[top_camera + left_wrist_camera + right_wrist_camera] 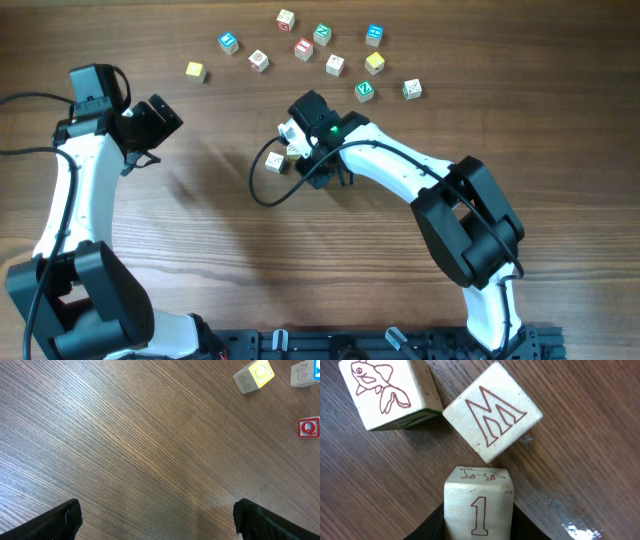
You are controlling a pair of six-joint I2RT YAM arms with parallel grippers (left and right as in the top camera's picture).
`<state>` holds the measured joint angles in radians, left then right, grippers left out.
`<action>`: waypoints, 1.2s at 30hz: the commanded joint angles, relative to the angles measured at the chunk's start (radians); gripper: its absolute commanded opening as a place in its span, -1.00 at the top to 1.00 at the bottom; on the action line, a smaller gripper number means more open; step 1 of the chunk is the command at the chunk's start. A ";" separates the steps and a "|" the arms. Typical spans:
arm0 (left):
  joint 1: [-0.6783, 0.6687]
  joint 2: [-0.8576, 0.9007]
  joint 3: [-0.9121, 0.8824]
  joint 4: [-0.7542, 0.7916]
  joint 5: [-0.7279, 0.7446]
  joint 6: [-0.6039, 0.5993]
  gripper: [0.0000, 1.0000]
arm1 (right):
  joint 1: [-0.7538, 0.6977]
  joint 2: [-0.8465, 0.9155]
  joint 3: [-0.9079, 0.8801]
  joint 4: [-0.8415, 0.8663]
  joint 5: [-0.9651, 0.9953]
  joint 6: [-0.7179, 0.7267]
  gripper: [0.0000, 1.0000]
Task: Form a circle
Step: 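Lower the 1 block beside the M and fish blocks and release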
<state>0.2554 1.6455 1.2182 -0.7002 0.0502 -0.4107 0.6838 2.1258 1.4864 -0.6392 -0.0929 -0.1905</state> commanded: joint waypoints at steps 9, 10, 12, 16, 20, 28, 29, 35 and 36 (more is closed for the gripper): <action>0.002 0.004 -0.005 0.000 0.001 -0.016 -1.00 | -0.004 0.011 0.011 0.008 0.057 -0.070 0.30; 0.002 0.004 -0.005 0.000 0.001 -0.016 -1.00 | -0.004 0.011 0.011 0.006 0.057 -0.068 0.30; 0.002 0.004 -0.005 0.000 0.001 -0.016 -1.00 | -0.004 0.011 0.011 -0.006 0.058 -0.068 0.30; 0.002 0.004 -0.005 0.000 0.001 -0.016 -1.00 | -0.004 0.011 0.011 -0.022 0.061 -0.068 0.30; 0.002 0.004 -0.005 0.000 0.001 -0.016 -1.00 | -0.004 0.011 0.011 -0.008 0.061 -0.068 0.30; 0.002 0.004 -0.005 0.000 0.001 -0.016 -1.00 | -0.004 0.011 0.011 0.001 0.061 -0.067 0.18; 0.002 0.004 -0.005 0.000 0.001 -0.016 -1.00 | -0.004 0.011 0.011 0.002 0.061 -0.067 0.15; 0.002 0.004 -0.005 0.000 0.001 -0.016 -1.00 | -0.004 0.008 0.023 0.020 0.054 -0.063 -0.05; 0.002 0.004 -0.005 0.000 0.001 -0.016 -1.00 | -0.004 0.006 0.031 0.022 0.037 -0.063 -0.08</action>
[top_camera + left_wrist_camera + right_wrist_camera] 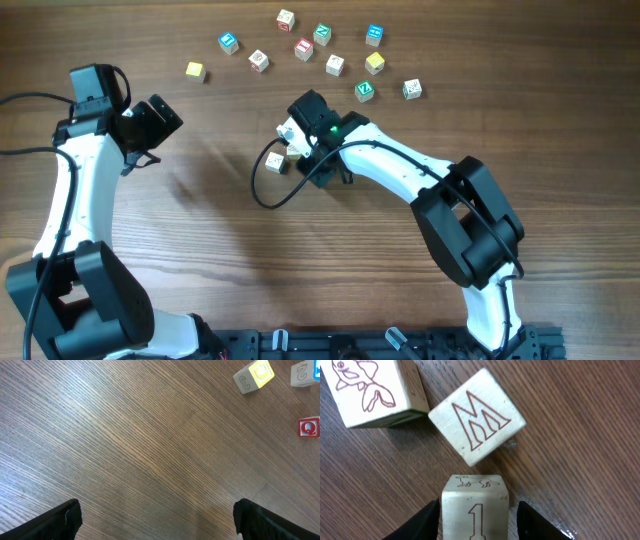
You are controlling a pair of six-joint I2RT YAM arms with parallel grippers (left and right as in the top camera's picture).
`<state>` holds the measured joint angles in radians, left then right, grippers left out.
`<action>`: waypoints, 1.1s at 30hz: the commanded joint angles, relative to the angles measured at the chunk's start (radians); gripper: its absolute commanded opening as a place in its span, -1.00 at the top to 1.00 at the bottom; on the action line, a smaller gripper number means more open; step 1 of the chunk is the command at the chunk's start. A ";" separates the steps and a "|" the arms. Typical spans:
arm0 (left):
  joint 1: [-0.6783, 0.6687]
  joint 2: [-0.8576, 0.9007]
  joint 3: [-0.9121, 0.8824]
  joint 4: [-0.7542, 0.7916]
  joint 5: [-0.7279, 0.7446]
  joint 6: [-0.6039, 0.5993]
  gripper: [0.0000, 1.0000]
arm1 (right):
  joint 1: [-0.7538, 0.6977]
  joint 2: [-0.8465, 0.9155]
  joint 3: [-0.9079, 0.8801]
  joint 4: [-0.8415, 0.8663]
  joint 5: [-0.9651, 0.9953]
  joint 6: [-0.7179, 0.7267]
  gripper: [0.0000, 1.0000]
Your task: Form a circle
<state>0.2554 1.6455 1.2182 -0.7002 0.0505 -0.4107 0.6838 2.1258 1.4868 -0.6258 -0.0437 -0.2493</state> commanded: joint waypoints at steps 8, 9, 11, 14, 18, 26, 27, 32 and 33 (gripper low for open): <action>0.002 0.004 -0.005 0.000 0.001 -0.016 -1.00 | -0.023 -0.108 0.105 0.016 -0.038 0.013 -0.45; 0.002 0.004 -0.005 0.000 0.001 -0.016 -1.00 | -0.038 -0.127 0.119 0.023 -0.002 0.036 -0.54; 0.002 0.004 -0.005 0.000 0.001 -0.016 -1.00 | -0.084 -0.142 0.138 0.056 0.066 0.084 -0.72; 0.002 0.004 -0.005 0.000 0.001 -0.016 -1.00 | -0.195 -0.126 0.138 0.111 0.116 0.220 -0.82; 0.002 0.004 -0.005 0.000 0.001 -0.016 -1.00 | -0.301 -0.085 0.138 0.120 0.116 0.280 -0.91; 0.002 0.004 -0.005 0.000 0.001 -0.016 -1.00 | -0.350 0.122 0.138 0.232 0.207 0.365 -0.99; 0.002 0.004 -0.005 0.000 0.001 -0.016 -1.00 | -0.352 0.150 0.138 0.261 0.196 0.365 -0.99; 0.002 0.004 -0.005 0.000 0.001 -0.016 -1.00 | -0.355 0.182 0.138 0.299 0.146 0.381 -1.00; 0.002 0.004 -0.005 0.000 0.001 -0.016 -1.00 | -0.356 0.182 0.138 0.311 0.146 0.382 -1.00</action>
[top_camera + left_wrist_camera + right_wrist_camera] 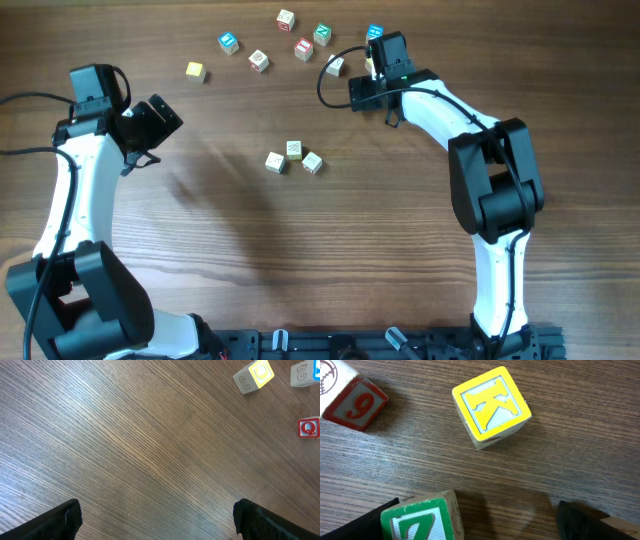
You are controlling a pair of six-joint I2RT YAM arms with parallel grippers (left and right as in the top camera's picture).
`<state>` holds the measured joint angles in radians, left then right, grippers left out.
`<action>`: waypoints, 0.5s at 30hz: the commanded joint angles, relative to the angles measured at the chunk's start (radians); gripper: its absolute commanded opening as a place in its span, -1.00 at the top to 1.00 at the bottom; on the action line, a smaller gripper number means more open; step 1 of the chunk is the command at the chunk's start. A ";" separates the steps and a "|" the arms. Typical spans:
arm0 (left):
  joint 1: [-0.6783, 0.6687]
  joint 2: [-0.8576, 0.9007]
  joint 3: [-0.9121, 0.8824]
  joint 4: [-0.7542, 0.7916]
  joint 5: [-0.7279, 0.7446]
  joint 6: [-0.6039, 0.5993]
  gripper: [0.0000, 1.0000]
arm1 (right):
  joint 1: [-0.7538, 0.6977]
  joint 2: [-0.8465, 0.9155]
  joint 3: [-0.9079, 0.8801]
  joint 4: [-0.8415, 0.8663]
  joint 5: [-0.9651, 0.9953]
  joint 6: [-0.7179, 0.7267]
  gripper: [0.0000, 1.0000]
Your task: Form a circle
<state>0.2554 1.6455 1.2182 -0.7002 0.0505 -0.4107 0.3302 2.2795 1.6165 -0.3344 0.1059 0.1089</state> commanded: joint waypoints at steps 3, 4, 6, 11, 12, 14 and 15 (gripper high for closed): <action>0.002 0.004 -0.005 0.000 0.001 -0.016 -1.00 | -0.003 0.029 0.008 0.066 -0.005 0.035 -1.00; 0.002 0.004 -0.005 0.000 0.001 -0.016 -1.00 | -0.003 0.029 0.008 0.065 -0.005 0.058 -0.98; 0.002 0.004 -0.005 0.000 0.001 -0.016 -1.00 | -0.002 0.029 0.008 0.027 -0.008 0.085 -0.77; 0.002 0.004 -0.005 0.000 0.001 -0.016 -1.00 | -0.002 0.029 0.008 -0.029 -0.062 0.080 -0.13; 0.002 0.004 -0.005 0.000 0.001 -0.016 -1.00 | -0.002 0.029 0.008 -0.029 -0.062 0.075 0.08; 0.002 0.004 -0.005 0.000 0.001 -0.016 -1.00 | -0.002 0.015 0.008 -0.030 -0.061 0.073 0.40; 0.002 0.004 -0.005 0.000 0.001 -0.016 -1.00 | -0.002 0.002 0.008 -0.030 -0.061 0.060 0.56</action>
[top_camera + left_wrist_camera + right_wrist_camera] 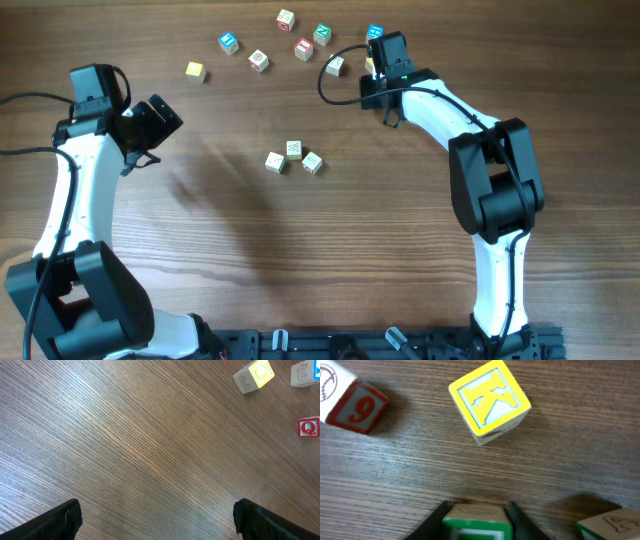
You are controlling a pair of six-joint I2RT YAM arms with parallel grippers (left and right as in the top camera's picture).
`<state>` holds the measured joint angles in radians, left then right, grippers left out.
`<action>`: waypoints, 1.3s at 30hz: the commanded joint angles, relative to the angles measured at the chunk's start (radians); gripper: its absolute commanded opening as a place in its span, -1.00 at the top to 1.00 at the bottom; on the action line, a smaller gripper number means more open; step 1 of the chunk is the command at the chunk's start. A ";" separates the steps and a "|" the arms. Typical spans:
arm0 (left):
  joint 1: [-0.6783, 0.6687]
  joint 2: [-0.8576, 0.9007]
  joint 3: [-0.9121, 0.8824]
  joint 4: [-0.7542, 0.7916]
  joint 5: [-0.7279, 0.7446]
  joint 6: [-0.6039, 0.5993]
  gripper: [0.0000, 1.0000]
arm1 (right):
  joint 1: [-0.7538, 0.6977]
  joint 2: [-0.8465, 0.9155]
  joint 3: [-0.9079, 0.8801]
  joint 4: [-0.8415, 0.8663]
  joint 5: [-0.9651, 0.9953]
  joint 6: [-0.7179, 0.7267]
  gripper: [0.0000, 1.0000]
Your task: Form a circle
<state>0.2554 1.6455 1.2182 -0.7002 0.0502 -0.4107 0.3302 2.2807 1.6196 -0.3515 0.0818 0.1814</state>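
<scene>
Three pale wooden blocks lie close together mid-table, side by side in a short bent row. My right gripper is at the back right among the scattered blocks and is shut on a green-edged block, which rests on the wood. In the overhead view the right gripper covers that block. A yellow K block lies just beyond it. My left gripper hangs open over bare wood at the left, nothing between its fingers.
More letter blocks lie scattered along the back: a yellow one, a blue one, a red one, a green one. A red 9 block and another green-edged block flank my right gripper.
My right gripper was open with the green block inside its left finger. Now its jaws are shut on that block. The left arm and the three middle blocks have not moved.
My right gripper was shut on the "1" block beside the M and fish blocks mid-table. Then it stood open with that block left there. Later it was open over the back right cluster, and now it grips the green block. The left arm stayed still.
</scene>
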 commanded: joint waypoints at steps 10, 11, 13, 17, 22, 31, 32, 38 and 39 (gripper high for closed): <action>0.002 0.004 -0.005 0.000 0.001 -0.016 -1.00 | 0.010 -0.338 0.005 -0.304 -0.189 -0.050 0.59; 0.002 0.004 -0.005 0.000 0.001 -0.016 -1.00 | 0.019 -0.367 0.005 -0.350 -0.262 -0.047 0.57; 0.002 0.004 -0.005 0.000 0.001 -0.016 -1.00 | 0.052 -0.397 0.005 -0.459 -0.369 -0.026 0.58; 0.002 0.004 -0.005 0.000 0.001 -0.016 -1.00 | 0.159 -0.399 -0.011 -0.656 -0.377 0.057 0.58; 0.002 0.004 -0.005 0.000 0.001 -0.016 -1.00 | 0.366 -0.396 -0.100 -0.637 -0.317 0.213 0.58; 0.002 0.004 -0.005 0.000 0.001 -0.016 -1.00 | 0.571 -0.341 -0.159 -0.459 -0.078 0.265 0.60; 0.002 0.004 -0.005 0.000 0.001 -0.016 -1.00 | 0.577 -0.329 -0.159 -0.448 -0.080 0.262 0.60; 0.002 0.004 -0.005 0.000 0.001 -0.016 -1.00 | 0.581 -0.267 -0.159 -0.399 -0.098 0.187 0.57; 0.002 0.004 -0.005 0.000 0.001 -0.016 -1.00 | 0.581 -0.267 -0.159 -0.393 -0.107 0.172 0.51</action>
<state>0.2554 1.6455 1.2182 -0.7006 0.0505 -0.4107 0.9108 2.0033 1.4700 -0.7578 -0.0254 0.4095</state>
